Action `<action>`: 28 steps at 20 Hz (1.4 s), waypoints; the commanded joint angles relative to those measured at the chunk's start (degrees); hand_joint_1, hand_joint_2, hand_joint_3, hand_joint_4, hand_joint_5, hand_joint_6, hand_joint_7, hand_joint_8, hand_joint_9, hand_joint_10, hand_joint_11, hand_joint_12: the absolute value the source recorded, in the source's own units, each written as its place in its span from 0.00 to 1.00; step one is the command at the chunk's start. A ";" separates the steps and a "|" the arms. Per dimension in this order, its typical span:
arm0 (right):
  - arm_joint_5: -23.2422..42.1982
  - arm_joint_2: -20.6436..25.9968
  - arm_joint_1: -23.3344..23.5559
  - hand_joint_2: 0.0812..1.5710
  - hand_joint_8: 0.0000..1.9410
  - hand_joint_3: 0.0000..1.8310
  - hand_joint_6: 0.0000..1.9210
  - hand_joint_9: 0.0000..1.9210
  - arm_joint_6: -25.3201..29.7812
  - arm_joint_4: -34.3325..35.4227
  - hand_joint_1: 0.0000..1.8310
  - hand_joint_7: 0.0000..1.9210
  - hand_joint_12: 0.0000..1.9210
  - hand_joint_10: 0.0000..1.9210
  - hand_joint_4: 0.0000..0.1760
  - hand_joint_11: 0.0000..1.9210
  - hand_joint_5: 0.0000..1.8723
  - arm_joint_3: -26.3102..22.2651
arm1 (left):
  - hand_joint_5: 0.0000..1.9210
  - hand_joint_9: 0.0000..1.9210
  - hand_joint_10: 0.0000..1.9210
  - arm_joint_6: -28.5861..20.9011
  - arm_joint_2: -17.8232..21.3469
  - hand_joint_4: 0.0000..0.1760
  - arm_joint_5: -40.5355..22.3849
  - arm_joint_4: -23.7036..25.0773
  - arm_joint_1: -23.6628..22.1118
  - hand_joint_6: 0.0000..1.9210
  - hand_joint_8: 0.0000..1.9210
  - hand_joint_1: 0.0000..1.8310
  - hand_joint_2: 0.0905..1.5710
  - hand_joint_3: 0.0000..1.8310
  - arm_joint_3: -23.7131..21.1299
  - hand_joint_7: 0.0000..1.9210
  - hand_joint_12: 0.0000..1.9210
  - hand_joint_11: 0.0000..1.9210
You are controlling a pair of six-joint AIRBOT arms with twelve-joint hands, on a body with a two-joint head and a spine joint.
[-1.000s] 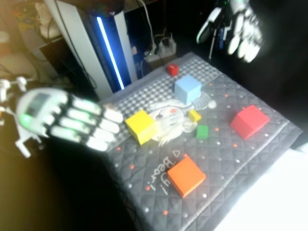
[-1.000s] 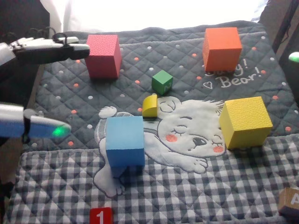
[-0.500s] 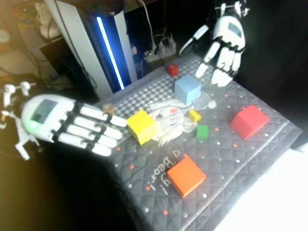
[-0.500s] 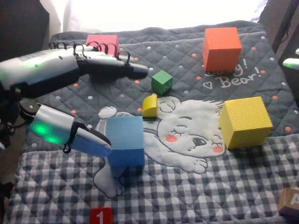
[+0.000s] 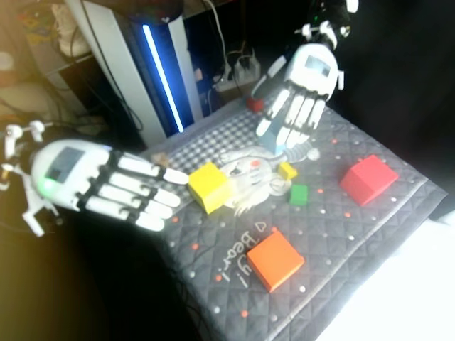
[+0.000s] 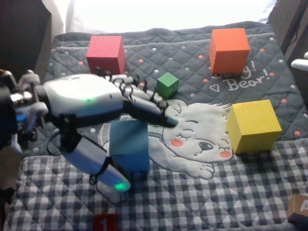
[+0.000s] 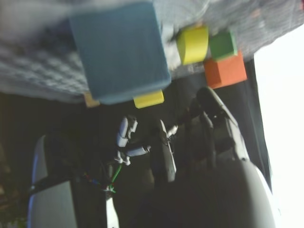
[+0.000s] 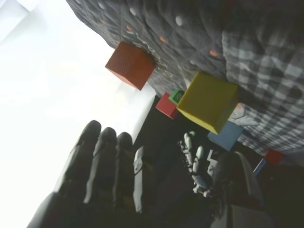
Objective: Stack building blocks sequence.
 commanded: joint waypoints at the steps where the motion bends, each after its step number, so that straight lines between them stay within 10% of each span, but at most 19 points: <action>1: 6.73 0.41 0.57 0.66 0.00 0.00 0.00 0.09 0.35 1.65 0.41 0.11 0.23 0.00 0.44 0.00 0.10 0.29 | 0.20 0.11 0.00 -0.38 -0.49 1.00 -2.98 -0.76 -0.96 0.00 0.00 0.42 0.50 0.00 -0.07 0.15 0.65 0.00; 4: 6.73 0.40 0.57 0.66 0.00 0.00 0.00 0.09 0.45 1.65 0.41 0.11 0.23 0.00 0.40 0.00 0.11 0.30 | 0.21 0.13 0.00 -0.33 -0.88 0.98 -1.38 0.50 -1.18 0.00 0.00 0.47 0.52 0.00 0.07 0.17 0.60 0.00; 6: 6.73 0.38 0.57 0.66 0.00 0.00 0.00 0.10 0.49 1.66 0.42 0.11 0.23 0.00 0.41 0.00 0.11 0.31 | 0.27 0.20 0.02 -0.22 -0.94 0.78 -0.86 0.55 -1.19 0.01 0.01 0.57 0.56 0.00 0.24 0.25 0.67 0.00; 7: 6.73 0.38 0.57 0.66 0.00 0.00 0.00 0.10 0.50 1.65 0.42 0.12 0.24 0.00 0.39 0.00 0.11 0.30 | 0.31 0.25 0.03 -0.04 -0.99 0.62 -0.49 0.54 -1.20 0.01 0.01 0.61 0.61 0.00 0.33 0.29 0.73 0.00; 8: 6.73 0.37 0.57 0.66 0.00 0.00 0.00 0.10 0.50 1.65 0.41 0.12 0.24 0.00 0.42 0.00 0.11 0.30 | 0.42 0.32 0.19 0.03 -0.99 0.16 -0.35 0.47 -1.22 0.01 0.02 0.70 0.64 0.00 0.38 0.41 0.79 0.12; 9: 6.73 0.37 0.57 0.67 0.00 0.00 0.00 0.10 0.50 1.65 0.42 0.12 0.24 0.00 0.42 0.00 0.11 0.30 | 0.51 0.29 0.53 0.51 -1.02 0.00 -0.19 -0.08 -1.23 0.31 0.61 0.68 0.70 0.00 0.47 0.41 0.85 0.19; 10: 6.73 0.37 0.57 0.67 0.00 0.00 0.00 0.10 0.50 1.65 0.42 0.12 0.24 0.00 0.42 0.00 0.11 0.30 | 0.49 0.25 0.76 1.65 -1.05 0.00 -0.05 -1.39 -1.19 0.41 0.79 0.67 0.74 0.00 0.58 0.37 0.90 0.23; 12: 6.73 0.37 0.55 0.67 0.00 0.00 0.00 0.11 0.52 1.65 0.40 0.12 0.26 0.00 0.36 0.00 0.11 0.30 | 0.48 0.28 0.87 6.47 -1.00 0.00 -0.12 -6.42 -0.87 0.42 0.86 0.67 0.76 0.00 0.61 0.35 0.89 0.31; 16: 6.73 0.38 0.45 0.68 0.00 0.00 0.00 0.11 0.62 1.65 0.41 0.13 0.26 0.00 0.29 0.00 0.11 0.29 | 0.53 0.39 0.81 11.41 -0.30 0.00 -0.79 -12.01 -1.57 0.43 0.66 0.74 0.73 0.00 0.74 0.41 0.80 0.37; 23: 6.73 0.38 0.14 0.70 0.00 0.00 0.00 0.11 0.86 1.76 0.40 0.12 0.25 0.00 0.39 0.00 0.10 0.30 | 0.58 0.45 0.74 15.62 3.90 0.00 -4.64 -17.76 -8.44 0.29 0.61 0.75 0.69 0.00 1.29 0.48 0.84 0.34; 26: 6.76 0.33 0.15 0.69 0.00 0.00 0.00 0.11 0.86 1.76 0.40 0.12 0.25 0.00 0.36 0.00 0.10 0.31 | 0.54 0.50 0.65 20.24 4.12 0.00 -2.72 -20.96 -13.11 0.41 0.57 0.75 0.69 0.00 3.21 0.43 0.69 0.48; 28: 6.76 0.30 0.15 0.70 0.00 0.00 0.00 0.10 0.86 1.76 0.39 0.11 0.24 0.00 0.36 0.00 0.10 0.35 | 0.61 0.53 0.62 20.73 3.46 0.00 -1.19 -22.22 -15.65 0.26 0.51 0.76 0.66 0.00 5.40 0.50 0.69 0.50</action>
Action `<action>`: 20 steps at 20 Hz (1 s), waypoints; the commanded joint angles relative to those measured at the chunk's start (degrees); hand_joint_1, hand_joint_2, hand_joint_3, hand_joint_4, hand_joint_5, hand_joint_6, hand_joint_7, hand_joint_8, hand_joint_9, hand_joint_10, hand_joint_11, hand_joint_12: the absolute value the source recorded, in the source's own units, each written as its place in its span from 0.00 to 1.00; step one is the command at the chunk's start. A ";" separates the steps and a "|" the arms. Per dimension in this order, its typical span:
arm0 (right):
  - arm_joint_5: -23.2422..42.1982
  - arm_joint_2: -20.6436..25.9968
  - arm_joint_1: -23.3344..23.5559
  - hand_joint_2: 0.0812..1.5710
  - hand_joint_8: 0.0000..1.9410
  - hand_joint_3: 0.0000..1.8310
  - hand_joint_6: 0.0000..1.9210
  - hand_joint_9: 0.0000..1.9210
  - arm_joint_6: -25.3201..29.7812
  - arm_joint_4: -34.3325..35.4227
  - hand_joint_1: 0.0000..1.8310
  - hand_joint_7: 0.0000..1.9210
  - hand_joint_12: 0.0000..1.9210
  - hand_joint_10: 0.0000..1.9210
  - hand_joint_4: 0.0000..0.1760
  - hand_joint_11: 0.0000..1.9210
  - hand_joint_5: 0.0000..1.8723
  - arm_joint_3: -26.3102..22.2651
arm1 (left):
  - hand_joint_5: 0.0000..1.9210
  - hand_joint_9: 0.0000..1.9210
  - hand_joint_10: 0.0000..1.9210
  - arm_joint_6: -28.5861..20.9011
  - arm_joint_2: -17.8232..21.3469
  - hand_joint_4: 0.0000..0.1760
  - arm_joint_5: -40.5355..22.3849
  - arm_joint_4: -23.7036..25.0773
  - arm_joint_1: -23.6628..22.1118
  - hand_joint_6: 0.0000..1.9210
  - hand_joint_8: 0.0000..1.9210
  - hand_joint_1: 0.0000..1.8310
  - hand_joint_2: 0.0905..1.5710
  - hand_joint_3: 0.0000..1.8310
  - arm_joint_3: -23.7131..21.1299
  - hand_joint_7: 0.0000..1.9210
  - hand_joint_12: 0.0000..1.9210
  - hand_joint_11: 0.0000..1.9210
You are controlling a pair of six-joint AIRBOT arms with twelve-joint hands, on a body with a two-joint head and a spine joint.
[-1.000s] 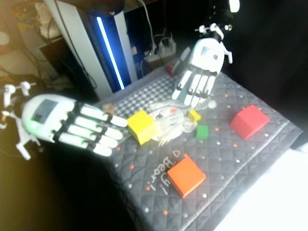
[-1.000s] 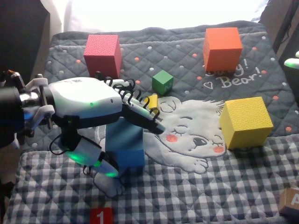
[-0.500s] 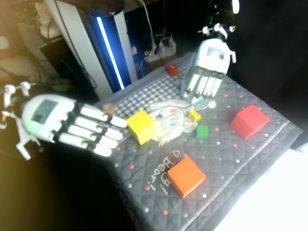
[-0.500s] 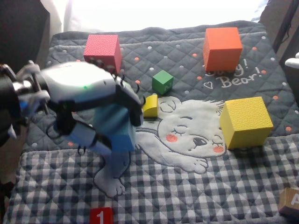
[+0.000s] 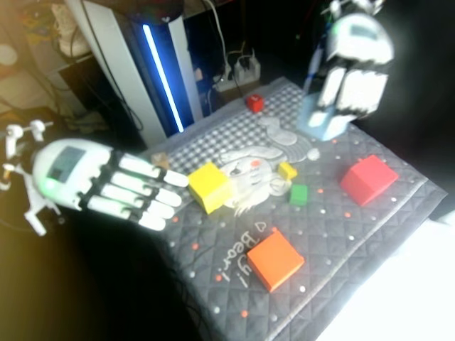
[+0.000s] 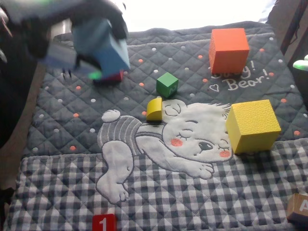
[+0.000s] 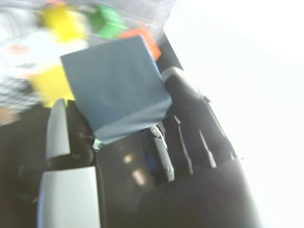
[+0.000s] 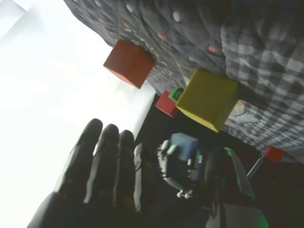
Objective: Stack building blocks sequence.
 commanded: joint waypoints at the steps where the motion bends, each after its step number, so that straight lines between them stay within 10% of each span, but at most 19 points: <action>1: 6.87 0.27 0.23 0.70 0.00 0.00 0.00 0.10 0.18 1.41 0.39 0.11 0.23 0.00 0.37 0.00 0.10 0.42 | 0.62 0.54 0.60 0.76 -0.68 0.00 -3.88 -2.08 -1.41 0.21 0.51 0.76 0.66 0.00 0.79 0.52 0.64 0.48; 7: 6.86 -0.26 0.29 0.71 0.00 0.00 0.00 0.11 0.18 1.40 0.40 0.12 0.24 0.00 0.33 0.00 0.10 0.85 | 0.59 0.54 0.60 7.65 -4.67 0.00 2.12 -7.41 -6.44 0.29 0.46 0.76 0.66 0.00 6.26 0.54 0.64 0.46; 13: 6.86 -0.79 0.37 0.71 0.00 0.00 0.00 0.09 0.18 1.37 0.42 0.11 0.19 0.00 0.39 0.00 0.10 1.07 | 0.71 0.56 0.58 11.28 -9.22 0.00 6.57 -13.93 -5.83 0.03 0.47 0.77 0.64 0.00 11.92 0.54 0.63 0.48; 14: 6.86 -0.81 0.41 0.70 0.00 0.00 0.00 0.10 0.18 1.37 0.42 0.11 0.21 0.00 0.36 0.00 0.10 1.16 | 0.59 0.55 0.56 11.30 -10.46 0.00 7.61 -14.82 -5.59 0.30 0.49 0.76 0.66 0.00 13.44 0.50 0.59 0.48; 20: 6.86 -1.10 0.48 0.70 0.00 0.00 0.00 0.10 0.18 1.33 0.43 0.11 0.22 0.00 0.33 0.00 0.10 1.50 | 0.59 0.55 0.55 11.34 -14.54 0.00 10.38 -15.78 -5.16 0.32 0.48 0.76 0.66 0.00 17.36 0.51 0.55 0.47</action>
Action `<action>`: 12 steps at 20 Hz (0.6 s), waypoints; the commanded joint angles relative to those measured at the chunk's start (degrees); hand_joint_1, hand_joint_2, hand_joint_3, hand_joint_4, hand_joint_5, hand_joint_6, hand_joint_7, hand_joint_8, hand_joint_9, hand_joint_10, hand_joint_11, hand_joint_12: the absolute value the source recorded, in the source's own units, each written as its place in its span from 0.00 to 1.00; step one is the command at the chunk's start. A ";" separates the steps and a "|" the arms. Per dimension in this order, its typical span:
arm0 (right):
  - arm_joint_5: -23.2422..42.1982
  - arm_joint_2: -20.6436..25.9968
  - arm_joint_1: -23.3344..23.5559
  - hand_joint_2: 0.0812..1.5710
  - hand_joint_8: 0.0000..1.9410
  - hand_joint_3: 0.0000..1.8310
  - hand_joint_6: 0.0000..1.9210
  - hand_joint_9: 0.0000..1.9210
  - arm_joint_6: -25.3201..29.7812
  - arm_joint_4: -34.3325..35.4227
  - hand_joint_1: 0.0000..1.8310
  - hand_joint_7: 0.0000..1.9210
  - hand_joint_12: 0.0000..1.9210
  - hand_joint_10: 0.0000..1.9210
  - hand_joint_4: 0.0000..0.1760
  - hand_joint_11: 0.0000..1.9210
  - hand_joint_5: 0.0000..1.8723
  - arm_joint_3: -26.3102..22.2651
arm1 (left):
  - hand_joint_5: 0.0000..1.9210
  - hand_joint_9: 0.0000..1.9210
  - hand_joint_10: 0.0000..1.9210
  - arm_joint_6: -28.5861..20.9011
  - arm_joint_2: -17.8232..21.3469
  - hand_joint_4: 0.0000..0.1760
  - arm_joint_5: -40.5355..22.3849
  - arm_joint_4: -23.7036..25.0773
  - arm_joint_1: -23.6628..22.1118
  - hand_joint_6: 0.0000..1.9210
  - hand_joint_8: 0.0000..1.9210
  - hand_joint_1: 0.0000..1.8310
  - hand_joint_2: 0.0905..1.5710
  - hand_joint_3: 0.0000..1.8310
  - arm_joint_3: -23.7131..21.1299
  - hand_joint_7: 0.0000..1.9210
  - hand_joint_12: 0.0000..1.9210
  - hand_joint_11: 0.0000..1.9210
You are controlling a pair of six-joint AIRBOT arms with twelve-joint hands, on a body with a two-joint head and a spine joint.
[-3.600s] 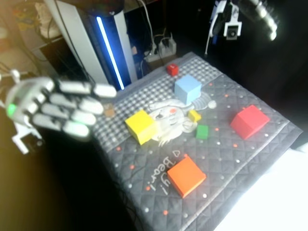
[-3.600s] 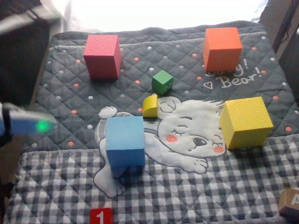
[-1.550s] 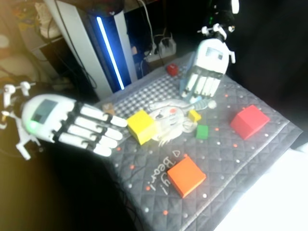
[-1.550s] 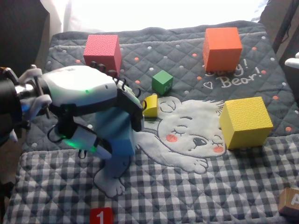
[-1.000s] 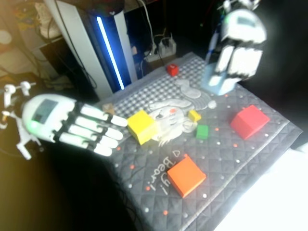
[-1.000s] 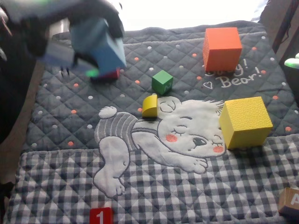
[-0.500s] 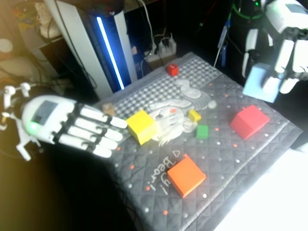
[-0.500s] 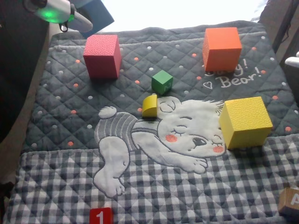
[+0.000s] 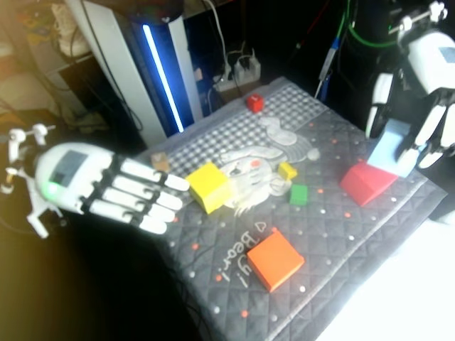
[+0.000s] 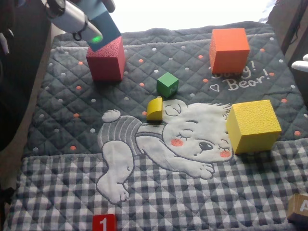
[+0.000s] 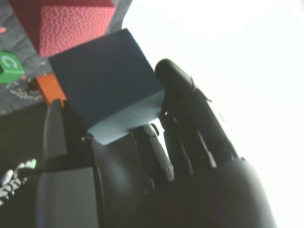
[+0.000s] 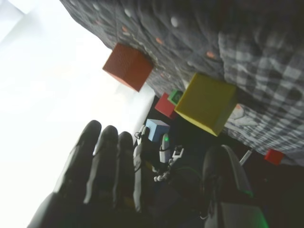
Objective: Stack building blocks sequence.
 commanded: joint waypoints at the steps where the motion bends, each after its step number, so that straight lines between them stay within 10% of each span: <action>1: 6.81 0.02 0.51 0.70 0.00 0.00 0.00 0.10 0.16 1.39 0.42 0.12 0.24 0.00 0.35 0.00 0.10 0.50 | 0.60 0.54 0.55 0.16 -0.52 0.00 -5.53 -0.37 -0.40 0.33 0.45 0.76 0.65 0.00 0.72 0.53 0.52 0.46; 12: 6.81 -0.10 0.51 0.71 0.00 0.00 0.00 0.09 0.16 1.36 0.43 0.11 0.19 0.00 0.30 0.00 0.11 0.52 | 0.58 0.49 0.63 0.19 -2.18 0.00 -3.25 0.18 0.16 0.35 0.57 0.76 0.68 0.00 2.37 0.47 0.68 0.42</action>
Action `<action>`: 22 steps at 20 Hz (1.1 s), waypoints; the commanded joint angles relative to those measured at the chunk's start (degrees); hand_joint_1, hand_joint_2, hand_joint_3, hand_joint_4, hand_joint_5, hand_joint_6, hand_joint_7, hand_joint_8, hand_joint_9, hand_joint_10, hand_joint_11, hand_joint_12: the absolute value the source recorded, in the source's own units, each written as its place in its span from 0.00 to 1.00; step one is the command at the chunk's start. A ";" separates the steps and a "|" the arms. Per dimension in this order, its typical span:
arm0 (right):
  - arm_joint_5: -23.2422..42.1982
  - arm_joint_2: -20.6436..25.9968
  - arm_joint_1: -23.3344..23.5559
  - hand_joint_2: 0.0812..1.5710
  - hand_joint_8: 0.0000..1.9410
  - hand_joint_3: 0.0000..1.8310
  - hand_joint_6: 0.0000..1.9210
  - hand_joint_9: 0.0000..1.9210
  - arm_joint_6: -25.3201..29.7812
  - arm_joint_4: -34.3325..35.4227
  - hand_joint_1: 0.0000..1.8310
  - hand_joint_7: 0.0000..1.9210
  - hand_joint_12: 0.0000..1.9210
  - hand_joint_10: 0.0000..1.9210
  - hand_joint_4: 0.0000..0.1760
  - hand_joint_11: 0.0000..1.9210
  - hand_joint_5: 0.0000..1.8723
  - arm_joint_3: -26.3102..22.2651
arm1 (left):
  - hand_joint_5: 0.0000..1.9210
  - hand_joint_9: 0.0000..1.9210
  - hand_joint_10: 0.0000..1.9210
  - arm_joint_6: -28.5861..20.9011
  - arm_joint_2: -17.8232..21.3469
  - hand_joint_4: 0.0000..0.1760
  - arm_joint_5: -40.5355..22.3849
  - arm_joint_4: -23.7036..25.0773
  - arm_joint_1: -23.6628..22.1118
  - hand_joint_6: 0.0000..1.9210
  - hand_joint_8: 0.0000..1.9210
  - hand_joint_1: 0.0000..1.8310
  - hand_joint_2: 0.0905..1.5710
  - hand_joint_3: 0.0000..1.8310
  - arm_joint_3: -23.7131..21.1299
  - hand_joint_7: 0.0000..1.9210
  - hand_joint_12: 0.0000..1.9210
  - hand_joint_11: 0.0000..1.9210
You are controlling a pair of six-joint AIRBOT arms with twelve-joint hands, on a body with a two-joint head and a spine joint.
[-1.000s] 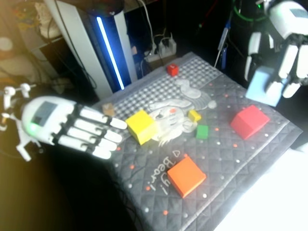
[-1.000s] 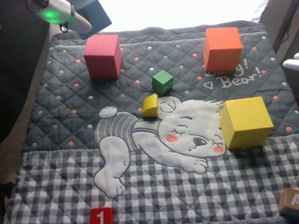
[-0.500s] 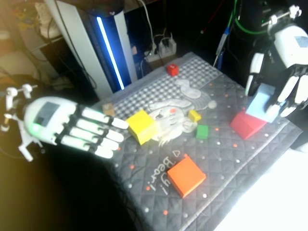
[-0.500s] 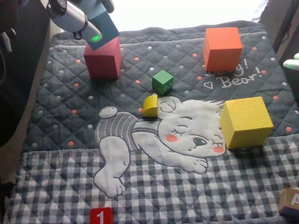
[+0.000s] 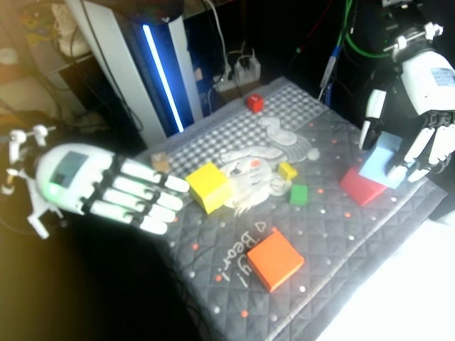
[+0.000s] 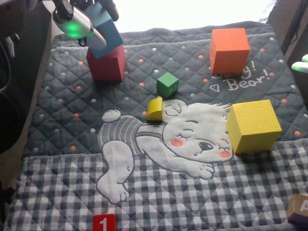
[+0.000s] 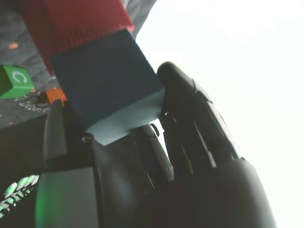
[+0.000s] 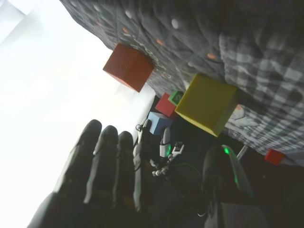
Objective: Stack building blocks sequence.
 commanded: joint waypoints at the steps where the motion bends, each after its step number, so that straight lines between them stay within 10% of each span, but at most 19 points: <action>1: 6.76 0.14 0.51 0.71 0.00 0.00 0.00 0.09 0.16 1.49 0.42 0.10 0.18 0.00 0.26 0.00 0.11 0.21 | 0.57 0.49 0.62 0.06 -0.19 0.00 -5.71 -0.12 -0.43 0.36 0.55 0.76 0.68 0.00 0.48 0.47 0.65 0.42; 7: 6.76 0.07 0.51 0.71 0.00 0.00 0.00 0.08 0.26 1.50 0.42 0.10 0.17 0.00 0.31 0.00 0.10 0.22 | 0.56 0.50 0.65 0.07 -0.71 0.00 -4.85 -0.12 -0.35 0.31 0.56 0.76 0.68 0.00 1.13 0.48 0.64 0.40; 9: 6.76 0.03 0.51 0.71 0.00 0.00 0.00 0.09 0.30 1.50 0.45 0.10 0.18 0.00 0.29 0.01 0.10 0.22 | 0.55 0.41 0.53 0.08 -1.03 0.00 -4.67 -0.11 -0.32 0.34 0.67 0.68 0.70 0.00 1.36 0.47 0.78 0.33; 11: 6.76 0.03 0.51 0.71 0.00 0.00 0.00 0.09 0.34 1.50 0.44 0.10 0.18 0.00 0.36 0.01 0.11 0.23 | 0.56 0.30 0.73 0.08 -1.19 0.00 -4.64 -0.11 -0.19 0.41 0.52 0.62 0.66 0.00 1.49 0.33 0.95 0.28; 13: 6.76 0.03 0.51 0.71 0.00 0.00 0.00 0.09 0.36 1.50 0.43 0.10 0.18 0.00 0.25 0.01 0.11 0.23 | 0.47 0.25 0.67 0.07 -1.24 0.00 -4.56 -0.13 -0.04 0.01 0.41 0.58 0.57 0.00 1.53 0.33 0.91 0.21; 16: 6.76 0.03 0.51 0.71 0.00 0.00 0.00 0.08 0.36 1.50 0.43 0.10 0.18 0.00 0.23 0.00 0.11 0.23 | 0.46 0.23 0.68 0.07 -1.30 0.00 -4.56 -0.15 -0.04 0.00 0.43 0.58 0.56 0.00 1.53 0.31 0.91 0.20; 22: 6.76 0.03 0.51 0.72 0.00 0.00 0.00 0.08 0.45 1.57 0.41 0.10 0.17 0.00 0.19 0.00 0.11 0.23 | 0.37 0.25 0.23 0.08 -1.58 0.27 -4.41 -0.14 0.06 0.00 0.03 0.51 0.60 0.00 1.68 0.34 0.65 0.11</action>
